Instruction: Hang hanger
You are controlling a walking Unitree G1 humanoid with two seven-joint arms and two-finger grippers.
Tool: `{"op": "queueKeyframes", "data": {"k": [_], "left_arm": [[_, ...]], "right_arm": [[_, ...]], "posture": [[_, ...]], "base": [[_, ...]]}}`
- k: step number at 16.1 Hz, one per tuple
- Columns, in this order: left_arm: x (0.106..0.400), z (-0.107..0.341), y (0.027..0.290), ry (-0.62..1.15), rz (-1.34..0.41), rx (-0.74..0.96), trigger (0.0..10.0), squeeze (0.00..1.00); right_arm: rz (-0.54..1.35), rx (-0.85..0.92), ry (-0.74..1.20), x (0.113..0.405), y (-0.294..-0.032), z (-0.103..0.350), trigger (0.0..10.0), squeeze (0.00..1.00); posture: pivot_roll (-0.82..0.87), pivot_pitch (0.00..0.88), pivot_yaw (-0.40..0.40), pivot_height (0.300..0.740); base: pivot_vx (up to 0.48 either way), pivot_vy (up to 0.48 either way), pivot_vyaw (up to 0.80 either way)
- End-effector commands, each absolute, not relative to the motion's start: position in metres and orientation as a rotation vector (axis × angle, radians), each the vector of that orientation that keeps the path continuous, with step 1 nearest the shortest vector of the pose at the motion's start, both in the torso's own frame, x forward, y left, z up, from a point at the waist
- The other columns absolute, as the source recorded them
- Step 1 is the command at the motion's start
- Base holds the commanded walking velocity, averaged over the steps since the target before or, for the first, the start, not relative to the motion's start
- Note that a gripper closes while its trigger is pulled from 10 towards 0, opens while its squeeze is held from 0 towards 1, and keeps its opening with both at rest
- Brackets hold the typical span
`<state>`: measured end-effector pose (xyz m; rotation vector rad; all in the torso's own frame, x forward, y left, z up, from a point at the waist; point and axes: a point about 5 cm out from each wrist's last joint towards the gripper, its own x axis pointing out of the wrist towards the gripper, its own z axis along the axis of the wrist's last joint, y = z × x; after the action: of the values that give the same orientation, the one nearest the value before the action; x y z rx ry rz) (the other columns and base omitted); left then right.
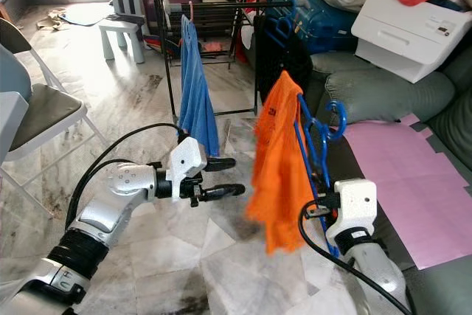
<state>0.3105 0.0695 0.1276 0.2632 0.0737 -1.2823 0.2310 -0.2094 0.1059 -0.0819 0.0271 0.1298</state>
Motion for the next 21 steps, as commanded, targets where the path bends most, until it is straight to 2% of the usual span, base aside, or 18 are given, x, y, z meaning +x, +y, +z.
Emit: {"op": "queueKeyframes", "data": {"k": [1, 3, 8, 9, 10, 11, 12, 13, 16, 17, 18, 19, 21], "left_arm": [[0.314, 0.134, 0.066, 0.047, -1.278, 0.289, 10.0, 1.0], [0.321, 0.135, 0.062, 0.009, -1.2, 0.33, 10.0, 1.0], [0.351, 0.155, 0.043, -0.104, -0.894, 0.213, 10.0, 1.0], [0.355, 0.159, 0.038, -0.128, -0.841, 0.194, 10.0, 0.91], [0.356, 0.161, 0.037, -0.139, -0.824, 0.189, 10.0, 0.91], [0.358, 0.164, 0.036, -0.154, -0.804, 0.181, 10.0, 0.36], [0.362, 0.167, 0.038, -0.166, -0.772, 0.177, 10.0, 0.15], [0.365, 0.168, 0.041, -0.175, -0.735, 0.171, 10.0, 0.0], [0.372, 0.168, 0.051, -0.166, -0.646, 0.155, 10.0, 0.0], [0.371, 0.168, 0.051, -0.176, -0.65, 0.151, 4.6, 0.0], [0.371, 0.168, 0.051, -0.178, -0.651, 0.148, 4.2, 0.0], [0.371, 0.166, 0.05, -0.175, -0.667, 0.145, 0.0, 0.0], [0.371, 0.165, 0.051, -0.177, -0.673, 0.147, 0.0, 0.0]], "right_arm": [[0.133, -0.112, -0.056, 0.232, -0.209, 0.121, 10.0, 0.0], [0.17, -0.128, -0.062, 0.231, -0.203, 0.122, 10.0, 0.0], [0.424, -0.063, -0.072, 0.212, -0.175, 0.136, 10.0, 0.0], [0.461, -0.068, -0.073, 0.208, -0.17, 0.138, 10.0, 0.0], [0.469, -0.073, -0.074, 0.207, -0.169, 0.139, 10.0, 0.0], [0.486, -0.063, -0.074, 0.205, -0.167, 0.14, 10.0, 0.0], [0.522, -0.045, -0.066, 0.202, -0.164, 0.14, 10.0, 0.0], [0.541, -0.039, -0.058, 0.199, -0.163, 0.14, 10.0, 0.0], [0.558, -0.029, -0.05, 0.197, -0.161, 0.142, 10.0, 0.0], [0.562, -0.028, -0.05, 0.198, -0.16, 0.142, 10.0, 0.0], [0.563, -0.028, -0.049, 0.197, -0.16, 0.142, 10.0, 0.0], [0.563, -0.031, -0.047, 0.197, -0.163, 0.143, 10.0, 0.0], [0.561, -0.032, -0.045, 0.197, -0.165, 0.144, 10.0, 0.0]], "posture": [[0.0, 0.0, -0.072, 0.74], [0.0, 0.0, -0.07, 0.74], [-0.02, 0.0, -0.068, 0.74], [-0.04, 0.0, -0.065, 0.74], [-0.04, 0.0, -0.065, 0.74], [-0.04, 0.0, -0.065, 0.74], [-0.04, 0.0, -0.065, 0.74], [-0.04, 0.0, -0.06, 0.74], [-0.04, 0.0, -0.06, 0.74], [-0.04, 0.0, -0.06, 0.74], [-0.04, 0.0, -0.06, 0.74], [-0.04, 0.0, -0.058, 0.74], [-0.04, 0.0, -0.058, 0.74]], "base": [[0.0, 0.0, 0.0], [0.0, 0.0, 0.0], [0.0, 0.0, 0.0], [0.0, 0.0, 0.0], [0.0, 0.0, 0.0], [0.0, 0.0, 0.0], [0.0, 0.0, 0.0], [0.0, 0.0, 0.0], [0.0, 0.0, 0.0], [0.0, 0.0, 0.0], [0.0, 0.0, 0.0], [0.0, 0.0, 0.0], [0.0, 0.0, 0.0]]}}
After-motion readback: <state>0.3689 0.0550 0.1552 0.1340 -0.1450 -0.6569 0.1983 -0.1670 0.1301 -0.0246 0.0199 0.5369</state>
